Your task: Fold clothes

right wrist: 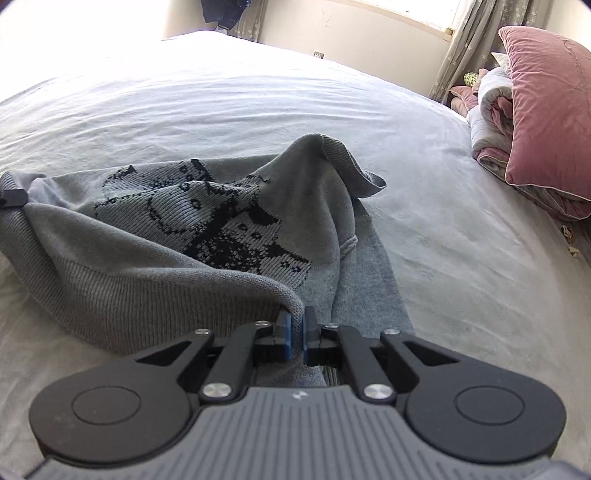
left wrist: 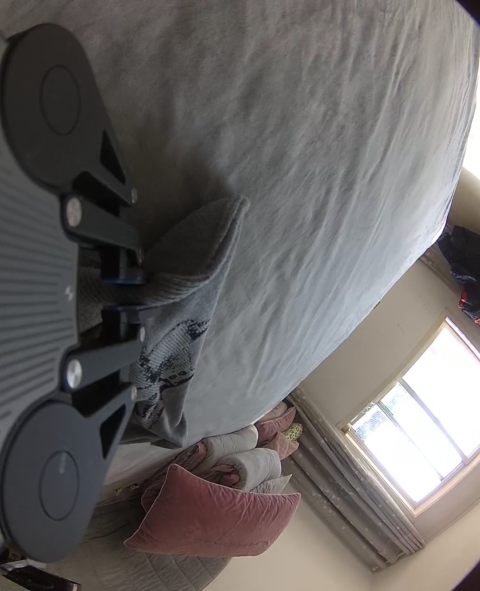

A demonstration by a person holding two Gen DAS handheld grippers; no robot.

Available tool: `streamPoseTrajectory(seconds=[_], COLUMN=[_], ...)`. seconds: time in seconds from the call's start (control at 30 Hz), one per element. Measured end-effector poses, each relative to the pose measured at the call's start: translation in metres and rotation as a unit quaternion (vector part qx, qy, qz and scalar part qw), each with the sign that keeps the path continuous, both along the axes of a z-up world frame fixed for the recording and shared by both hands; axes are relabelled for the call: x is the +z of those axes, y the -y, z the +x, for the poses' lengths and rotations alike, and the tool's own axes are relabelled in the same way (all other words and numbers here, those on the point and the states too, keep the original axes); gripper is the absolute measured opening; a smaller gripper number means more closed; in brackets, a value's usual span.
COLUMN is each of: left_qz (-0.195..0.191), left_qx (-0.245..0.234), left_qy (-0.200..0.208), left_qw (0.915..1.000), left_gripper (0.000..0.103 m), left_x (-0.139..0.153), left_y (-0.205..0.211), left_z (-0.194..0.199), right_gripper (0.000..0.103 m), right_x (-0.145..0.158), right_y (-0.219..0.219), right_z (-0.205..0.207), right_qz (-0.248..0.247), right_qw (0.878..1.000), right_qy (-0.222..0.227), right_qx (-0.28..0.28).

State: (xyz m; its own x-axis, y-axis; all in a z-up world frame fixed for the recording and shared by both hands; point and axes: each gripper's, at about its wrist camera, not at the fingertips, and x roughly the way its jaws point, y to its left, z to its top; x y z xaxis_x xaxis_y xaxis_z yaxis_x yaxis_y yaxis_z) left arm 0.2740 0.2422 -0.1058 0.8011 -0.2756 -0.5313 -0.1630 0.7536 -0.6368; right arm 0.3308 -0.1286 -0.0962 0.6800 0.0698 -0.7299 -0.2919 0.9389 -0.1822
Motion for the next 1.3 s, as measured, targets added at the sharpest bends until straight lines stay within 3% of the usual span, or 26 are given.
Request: streamPoseTrajectory(seconds=[0.13, 0.23, 0.37, 0.4, 0.6, 0.8, 1.2, 1.23, 1.3], left_qz=[0.003, 0.011, 0.000, -0.004, -0.021, -0.038, -0.039, -0.036, -0.031], left_qx=[-0.010, -0.015, -0.013, -0.013, -0.016, -0.019, -0.018, -0.020, -0.024], left_qy=[-0.015, -0.025, -0.034, -0.037, -0.041, -0.045, -0.053, -0.053, -0.055], left_qw=[0.9998, 0.9995, 0.9993, 0.9992, 0.9988, 0.9981, 0.9977, 0.9977, 0.9977], left_gripper=[0.011, 0.013, 0.020, 0.020, 0.020, 0.020, 0.019, 0.019, 0.011], left_x=[-0.007, -0.010, -0.012, -0.013, -0.010, -0.008, -0.018, -0.018, -0.019], left_y=[0.002, 0.004, 0.003, 0.002, -0.002, -0.006, 0.000, 0.002, 0.007], left_z=[0.006, 0.009, 0.010, 0.010, 0.004, -0.003, 0.005, 0.006, 0.005], right_gripper=[0.007, 0.014, 0.045, 0.045, 0.045, 0.045, 0.045, 0.041, 0.007], right_x=[-0.016, -0.024, -0.019, -0.015, 0.018, 0.035, -0.010, -0.013, -0.016], right_y=[0.007, 0.019, 0.039, 0.046, 0.073, 0.073, 0.046, 0.044, 0.043], right_z=[0.029, 0.041, 0.043, 0.042, 0.011, -0.023, -0.015, -0.014, -0.013], right_qz=[0.022, 0.062, 0.105, 0.116, 0.188, 0.252, 0.234, 0.227, 0.209], right_qw=[0.999, 0.996, 0.991, 0.989, 0.978, 0.966, 0.970, 0.971, 0.976], right_qy=[-0.021, -0.028, -0.027, -0.027, -0.011, -0.009, -0.041, -0.039, -0.034], right_qx=[-0.033, -0.056, -0.080, -0.084, -0.088, -0.054, -0.057, -0.058, -0.060])
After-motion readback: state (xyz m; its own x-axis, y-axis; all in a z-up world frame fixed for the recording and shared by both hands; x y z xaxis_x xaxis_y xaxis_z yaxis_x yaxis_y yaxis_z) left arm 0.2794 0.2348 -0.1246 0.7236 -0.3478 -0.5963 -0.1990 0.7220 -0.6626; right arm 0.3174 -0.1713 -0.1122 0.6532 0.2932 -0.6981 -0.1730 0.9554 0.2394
